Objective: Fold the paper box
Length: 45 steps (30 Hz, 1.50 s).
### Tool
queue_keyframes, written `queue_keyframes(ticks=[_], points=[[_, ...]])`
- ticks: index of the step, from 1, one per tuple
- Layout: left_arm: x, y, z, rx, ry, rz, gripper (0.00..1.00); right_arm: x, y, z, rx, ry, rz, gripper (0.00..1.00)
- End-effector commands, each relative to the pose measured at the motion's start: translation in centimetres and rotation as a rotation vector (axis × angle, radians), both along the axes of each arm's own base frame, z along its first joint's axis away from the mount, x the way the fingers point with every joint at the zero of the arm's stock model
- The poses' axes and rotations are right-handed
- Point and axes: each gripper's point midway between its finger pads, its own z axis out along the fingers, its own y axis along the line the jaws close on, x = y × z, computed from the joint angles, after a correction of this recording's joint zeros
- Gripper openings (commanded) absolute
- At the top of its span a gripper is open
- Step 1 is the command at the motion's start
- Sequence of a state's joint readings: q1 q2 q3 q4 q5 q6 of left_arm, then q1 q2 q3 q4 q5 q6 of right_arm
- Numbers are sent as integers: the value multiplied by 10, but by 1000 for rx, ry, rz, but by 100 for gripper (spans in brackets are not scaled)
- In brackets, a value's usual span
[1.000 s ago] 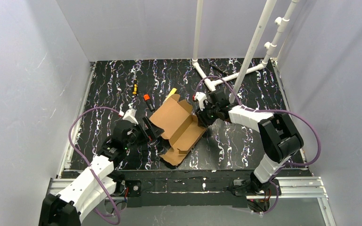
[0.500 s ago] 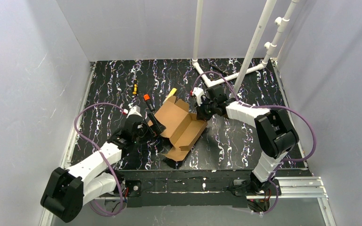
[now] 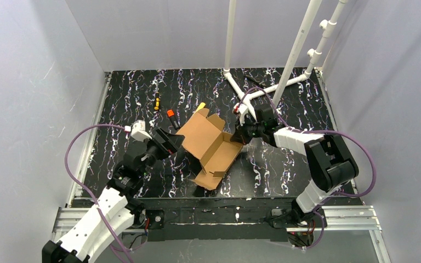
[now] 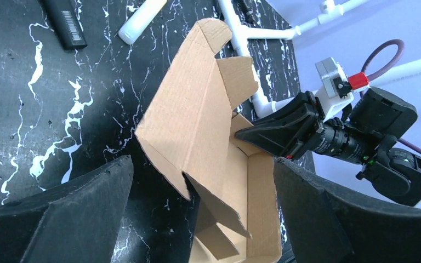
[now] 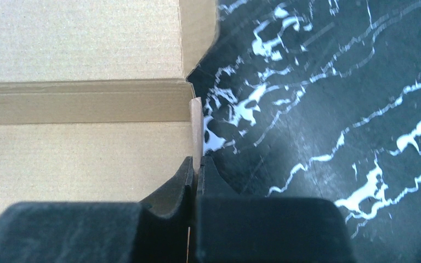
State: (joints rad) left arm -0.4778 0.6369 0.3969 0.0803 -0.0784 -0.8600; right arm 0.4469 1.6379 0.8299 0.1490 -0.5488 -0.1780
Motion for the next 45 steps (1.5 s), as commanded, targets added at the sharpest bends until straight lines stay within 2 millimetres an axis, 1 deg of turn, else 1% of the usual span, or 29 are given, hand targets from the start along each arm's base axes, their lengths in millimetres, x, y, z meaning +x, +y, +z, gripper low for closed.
queue_keyframes(ticks=[1,2,4,8,10,13,14,16,17,18,19,21,22,23,24,25,26,30,32,34,36,37,38,42,45], points=[[-11,-4,-9,-18,57,-85,98,1,15,34,117,-57,47,1],[-13,-8,-12,-65,83,-98,98,0,15,34,121,-56,49,1],[-14,-15,-10,-131,90,-114,98,-1,17,38,131,-56,57,1],[-6,-15,8,-138,32,-118,98,-4,19,41,145,-52,75,1],[-3,-20,17,-141,34,-151,98,-7,20,42,153,-47,94,1],[-1,-32,26,-165,56,-243,89,-10,21,43,156,-50,120,1],[-2,-37,26,-169,70,-285,85,-11,21,44,156,-54,126,1],[-1,-39,25,-176,93,-320,83,-11,21,45,155,-64,131,1],[1,-37,24,-180,98,-318,80,-11,21,47,154,-69,134,1],[2,-35,24,-186,100,-318,76,-10,21,47,152,-74,135,1],[3,-35,26,-192,94,-319,68,-10,20,48,149,-80,134,1],[4,-37,31,-187,78,-342,57,-7,19,48,139,-88,123,1],[4,-39,32,-178,72,-363,49,-6,19,46,130,-87,115,1],[4,-42,34,-164,61,-394,36,-4,18,45,122,-90,111,1],[4,-44,35,-146,53,-424,18,-4,17,44,112,-89,107,2],[6,-47,35,-126,45,-452,4,-3,17,41,101,-90,105,5],[8,-48,33,-86,24,-486,0,-2,17,38,83,-91,100,8],[19,-50,27,40,-28,-548,0,5,12,19,-23,-84,96,19],[25,-47,25,138,-71,-554,0,9,10,14,-61,-79,99,26],[30,-43,24,242,-92,-545,0,9,7,15,-84,-80,110,34],[30,-42,25,315,-101,-566,0,7,6,22,-94,-93,137,42],[29,-44,26,342,-109,-581,0,5,5,25,-97,-103,160,48],[28,-45,28,372,-122,-593,0,4,5,29,-100,-111,171,51],[23,-49,30,475,-164,-630,0,-5,3,35,-95,-133,235,59],[19,-51,22,504,-150,-654,0,-6,9,37,-64,-155,262,60]])
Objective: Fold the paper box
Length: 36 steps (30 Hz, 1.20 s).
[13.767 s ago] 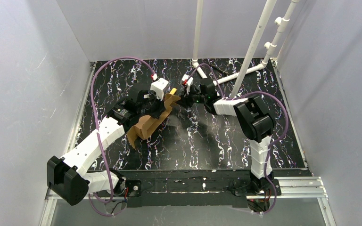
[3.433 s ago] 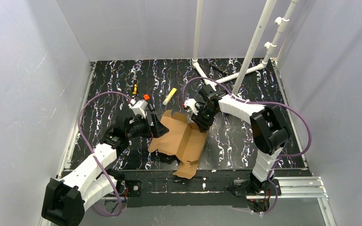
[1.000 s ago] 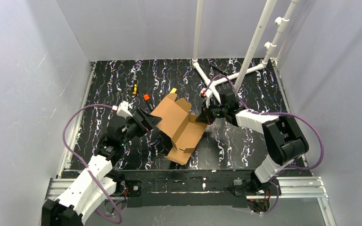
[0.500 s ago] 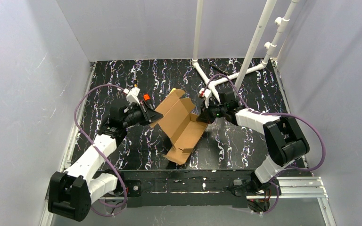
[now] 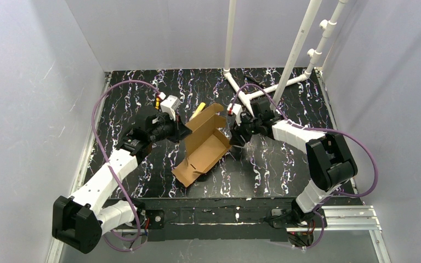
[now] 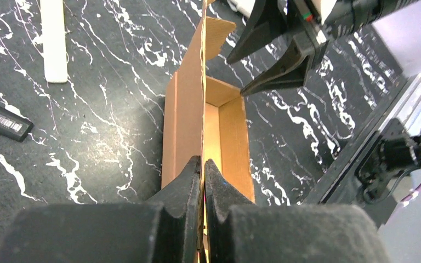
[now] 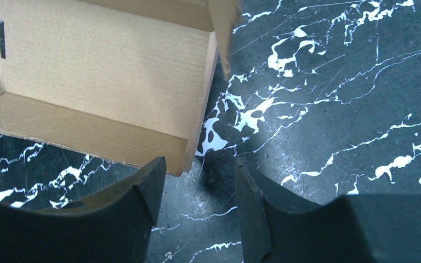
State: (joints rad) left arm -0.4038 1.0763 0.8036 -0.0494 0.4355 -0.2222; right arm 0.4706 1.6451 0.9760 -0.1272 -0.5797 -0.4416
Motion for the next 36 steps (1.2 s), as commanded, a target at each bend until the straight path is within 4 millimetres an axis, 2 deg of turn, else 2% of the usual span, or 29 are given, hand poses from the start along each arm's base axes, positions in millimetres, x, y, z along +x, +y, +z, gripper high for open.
queue_keyframes(ticks=[1,5,9,13,15,17,19,21,22,25,27,30,36], points=[[-6,5,-9,117,-34,-33,0,4,8,26,62,-82,63,60],[-9,3,-17,110,-11,-22,0,15,17,37,121,-81,10,56],[-9,6,-20,100,14,32,0,-4,21,38,164,-70,113,53],[-12,11,-19,69,43,95,0,-44,7,51,164,-184,398,55],[-15,13,-19,48,74,126,0,-48,-4,47,104,-229,423,56],[-17,14,-21,28,96,165,0,-38,-14,41,40,-223,328,55],[-21,11,-23,8,120,185,0,-30,-22,35,3,-186,209,47],[-24,9,-25,-7,144,215,0,-31,-30,22,-14,-130,102,26],[-26,10,-27,-15,152,239,0,-33,-31,17,-5,-96,42,19],[-29,10,-30,-36,154,296,0,-36,-30,4,-9,-9,-90,8],[-30,10,-32,-59,165,333,0,-34,-23,-3,-31,5,-136,6],[-32,3,-32,-98,180,344,0,-20,-13,-12,-72,8,-232,6],[-38,-14,-31,-150,187,320,0,4,-13,-25,-95,35,-478,7]])
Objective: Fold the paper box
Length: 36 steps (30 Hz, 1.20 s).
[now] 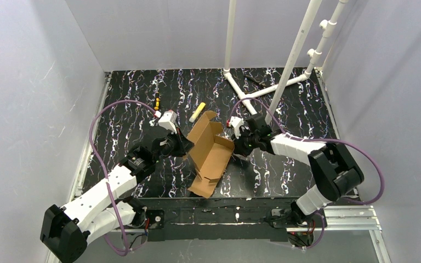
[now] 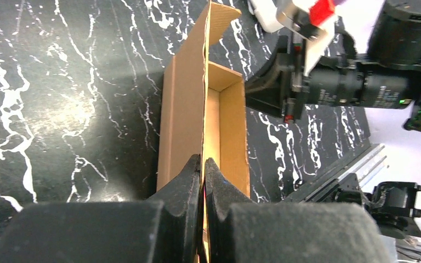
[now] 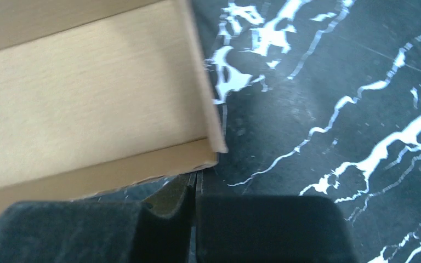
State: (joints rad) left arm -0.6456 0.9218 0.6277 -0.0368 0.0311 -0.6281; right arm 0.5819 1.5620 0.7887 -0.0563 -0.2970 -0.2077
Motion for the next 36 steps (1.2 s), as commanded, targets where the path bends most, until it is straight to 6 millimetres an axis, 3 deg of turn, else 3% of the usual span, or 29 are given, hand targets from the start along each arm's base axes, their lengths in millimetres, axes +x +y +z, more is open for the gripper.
queue_keyframes(ticks=[1,10,19,29,33,36], points=[[-2,-12,2,-72,6,5,0,44,4,16,29,-80,-264,7],[-17,-41,-13,-136,92,-117,0,55,32,17,38,-111,-248,6],[-18,-59,-5,-257,103,-149,0,60,38,19,57,-114,-273,6],[-12,-37,-6,-240,52,-43,0,62,25,20,70,-94,-253,9],[-8,-22,-17,-185,48,20,0,59,21,25,51,-100,-174,11],[-5,-14,-18,-138,13,32,0,51,20,39,40,-108,-53,14]])
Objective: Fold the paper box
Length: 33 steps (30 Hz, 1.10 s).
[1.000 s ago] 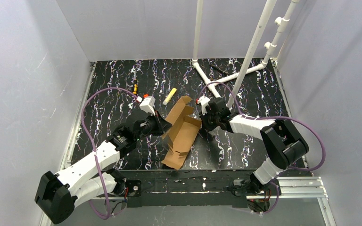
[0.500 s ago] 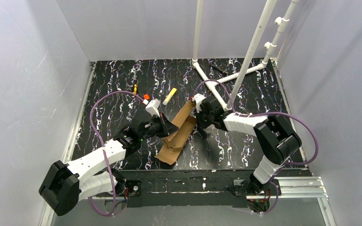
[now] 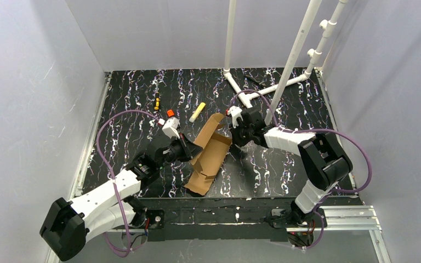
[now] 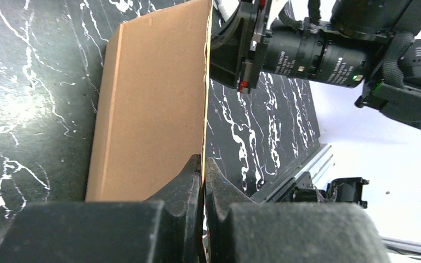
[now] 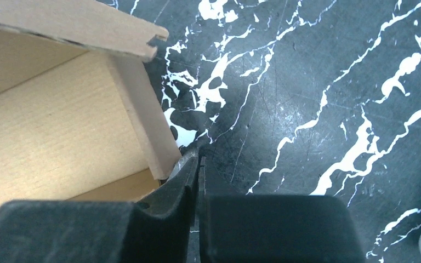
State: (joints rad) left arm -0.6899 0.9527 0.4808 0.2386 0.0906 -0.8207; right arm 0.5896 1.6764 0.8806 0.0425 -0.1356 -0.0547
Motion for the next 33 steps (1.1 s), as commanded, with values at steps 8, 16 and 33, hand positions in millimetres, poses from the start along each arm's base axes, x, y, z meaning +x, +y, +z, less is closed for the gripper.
queue_keyframes(ticks=[8,16,33], points=[[16,19,8,84,-80,90,0,-20,0,70,50,-96,428,19],[16,20,16,10,-49,137,15,-14,-4,57,27,-54,373,20],[34,75,86,83,-178,125,56,-14,-12,32,36,49,309,20]])
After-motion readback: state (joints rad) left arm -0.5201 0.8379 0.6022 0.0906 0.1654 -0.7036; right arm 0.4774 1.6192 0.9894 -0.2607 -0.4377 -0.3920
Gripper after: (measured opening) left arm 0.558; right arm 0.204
